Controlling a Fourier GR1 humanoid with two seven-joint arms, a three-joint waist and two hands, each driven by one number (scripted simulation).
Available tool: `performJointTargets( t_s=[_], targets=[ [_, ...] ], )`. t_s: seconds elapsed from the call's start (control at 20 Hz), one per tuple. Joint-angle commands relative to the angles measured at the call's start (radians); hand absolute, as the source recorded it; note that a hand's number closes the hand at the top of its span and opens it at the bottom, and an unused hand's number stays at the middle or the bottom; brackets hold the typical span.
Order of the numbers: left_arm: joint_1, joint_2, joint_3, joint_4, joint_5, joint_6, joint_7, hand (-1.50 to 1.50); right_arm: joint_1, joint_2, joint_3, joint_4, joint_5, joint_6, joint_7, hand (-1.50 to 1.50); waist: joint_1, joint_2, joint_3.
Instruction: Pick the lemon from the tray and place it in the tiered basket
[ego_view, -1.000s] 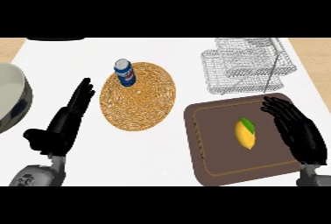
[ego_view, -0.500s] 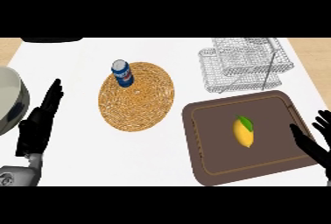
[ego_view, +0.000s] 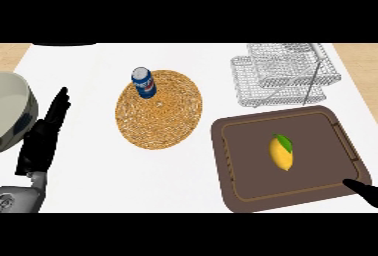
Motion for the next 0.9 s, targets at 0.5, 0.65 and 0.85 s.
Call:
performJointTargets(
  t_s=[0.5,0.65,0.85],
  targets=[
    [0.010,-0.042,-0.008,-0.032,-0.047,-0.011,0.019,0.00,-0.402,-0.140,0.182,-0.030,0.051,0.206,0.692,-1.50,0.028,0.002,0.005],
    [-0.034,-0.054,0.024,0.086,-0.042,-0.022,-0.047,0.00,-0.489,-0.129,0.207,-0.009,0.010,0.251,0.799,-1.50,0.023,0.004,0.004],
    [-0.004,-0.059,0.011,0.053,-0.065,-0.022,-0.051,0.00,-0.548,-0.060,0.301,0.088,0.057,0.252,0.813,-1.50,0.032,0.004,0.004]
  ],
)
